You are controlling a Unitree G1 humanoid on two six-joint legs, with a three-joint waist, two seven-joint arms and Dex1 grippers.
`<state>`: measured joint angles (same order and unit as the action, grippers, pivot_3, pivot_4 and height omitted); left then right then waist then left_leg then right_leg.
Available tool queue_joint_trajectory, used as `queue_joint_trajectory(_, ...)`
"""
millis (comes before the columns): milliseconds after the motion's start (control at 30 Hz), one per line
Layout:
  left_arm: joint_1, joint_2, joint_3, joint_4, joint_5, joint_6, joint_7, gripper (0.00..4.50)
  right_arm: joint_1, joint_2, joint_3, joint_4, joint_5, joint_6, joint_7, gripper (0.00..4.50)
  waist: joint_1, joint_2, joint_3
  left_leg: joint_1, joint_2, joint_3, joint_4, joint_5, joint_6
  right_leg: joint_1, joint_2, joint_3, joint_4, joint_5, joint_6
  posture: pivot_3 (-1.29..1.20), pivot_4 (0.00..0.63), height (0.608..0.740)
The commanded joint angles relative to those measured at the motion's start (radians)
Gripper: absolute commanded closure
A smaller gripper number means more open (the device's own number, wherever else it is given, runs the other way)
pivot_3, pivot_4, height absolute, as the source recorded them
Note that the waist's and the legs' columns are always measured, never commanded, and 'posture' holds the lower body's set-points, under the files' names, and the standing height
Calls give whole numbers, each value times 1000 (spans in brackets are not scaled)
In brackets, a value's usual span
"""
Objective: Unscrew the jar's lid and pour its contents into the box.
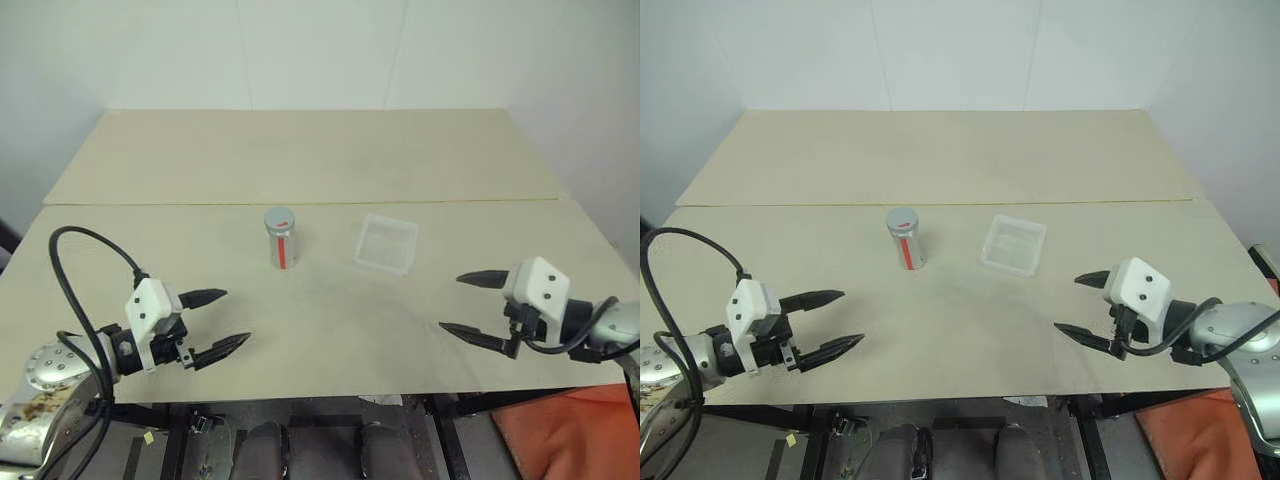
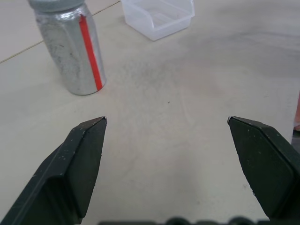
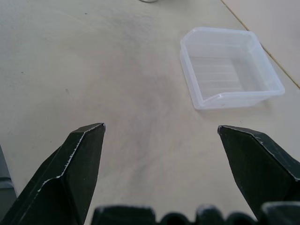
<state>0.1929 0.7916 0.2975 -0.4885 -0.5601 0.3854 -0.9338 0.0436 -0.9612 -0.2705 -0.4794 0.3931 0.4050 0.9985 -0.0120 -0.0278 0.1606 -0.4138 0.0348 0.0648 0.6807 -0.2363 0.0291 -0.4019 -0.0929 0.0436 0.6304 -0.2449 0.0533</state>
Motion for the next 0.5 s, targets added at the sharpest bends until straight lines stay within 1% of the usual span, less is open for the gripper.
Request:
queue_joint_trajectory(33,2,8,36,-28,-8,-9,1,14,-29,-7,0,14,-14,-31,1,0,1,0,0,0,0,0,0,0,0,0,0,0,0,0,0,0,150,740)
queue_joint_trajectory(200,13,-2,49,-34,-3,-11,16,14,-76,-3,30,51,-27,-51,4,0,0,0,0,0,0,0,0,0,0,0,0,0,0,0,0,0,150,740)
queue_joint_trajectory(400,5,-56,14,-57,35,-28,86,14,-122,13,74,72,-48,-55,-16,0,0,0,0,0,0,0,0,0,0,0,0,0,0,0,0,0,150,740)
queue_joint_trajectory(467,-27,-101,-14,-55,67,-32,158,14,-149,31,94,75,-56,-57,-32,0,0,0,0,0,0,0,0,0,0,0,0,0,0,0,0,0,150,740)
queue_joint_trajectory(500,-46,-141,-39,-50,91,-53,196,14,-164,45,106,76,-62,-51,-48,0,0,0,0,0,0,0,0,0,0,0,0,0,0,0,0,0,150,740)
